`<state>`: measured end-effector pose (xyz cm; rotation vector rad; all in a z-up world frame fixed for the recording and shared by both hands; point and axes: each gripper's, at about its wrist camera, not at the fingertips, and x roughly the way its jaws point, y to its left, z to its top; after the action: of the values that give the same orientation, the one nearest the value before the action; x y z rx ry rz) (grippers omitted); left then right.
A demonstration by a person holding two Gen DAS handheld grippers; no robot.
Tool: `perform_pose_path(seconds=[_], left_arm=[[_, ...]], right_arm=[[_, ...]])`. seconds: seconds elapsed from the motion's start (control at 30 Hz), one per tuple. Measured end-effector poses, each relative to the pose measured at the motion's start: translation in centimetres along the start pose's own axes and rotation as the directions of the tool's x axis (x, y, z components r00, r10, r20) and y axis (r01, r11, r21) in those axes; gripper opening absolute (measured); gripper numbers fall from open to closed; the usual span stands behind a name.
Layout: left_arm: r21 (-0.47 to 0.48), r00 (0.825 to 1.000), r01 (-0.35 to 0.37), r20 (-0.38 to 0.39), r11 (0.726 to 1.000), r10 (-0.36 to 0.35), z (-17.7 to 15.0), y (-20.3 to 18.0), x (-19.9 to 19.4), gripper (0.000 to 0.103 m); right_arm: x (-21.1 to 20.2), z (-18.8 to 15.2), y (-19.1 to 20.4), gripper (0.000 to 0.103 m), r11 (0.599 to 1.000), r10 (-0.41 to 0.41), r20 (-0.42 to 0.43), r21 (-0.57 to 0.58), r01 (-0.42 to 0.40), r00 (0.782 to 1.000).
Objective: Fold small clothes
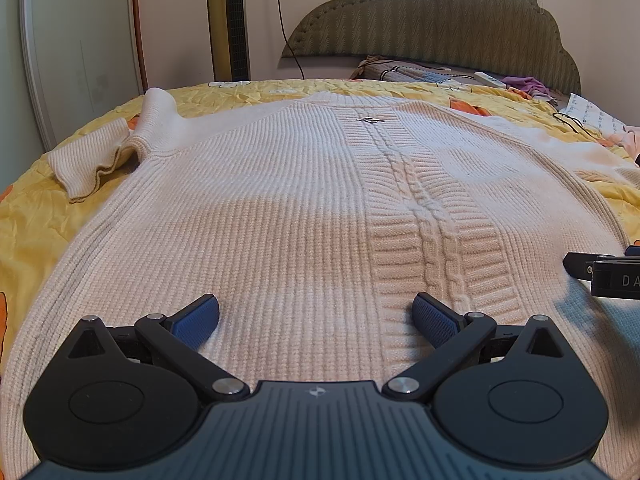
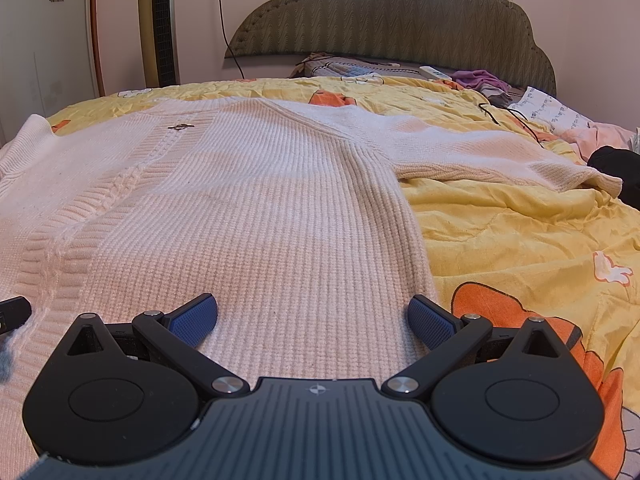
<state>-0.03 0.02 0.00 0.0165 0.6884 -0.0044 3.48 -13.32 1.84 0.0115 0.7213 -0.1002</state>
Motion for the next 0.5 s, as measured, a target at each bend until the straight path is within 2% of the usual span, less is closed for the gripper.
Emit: perform_pose_path(seconds=[0.5], left_arm=[[0.003,1.000,-0.006,-0.001,1.000,0.006,0.01,-0.01,0.03,0.103]], right_arm=[[-0.02,0.00,0.04,0.103,1.000,0.000,0.000,0.000,0.000,1.000]])
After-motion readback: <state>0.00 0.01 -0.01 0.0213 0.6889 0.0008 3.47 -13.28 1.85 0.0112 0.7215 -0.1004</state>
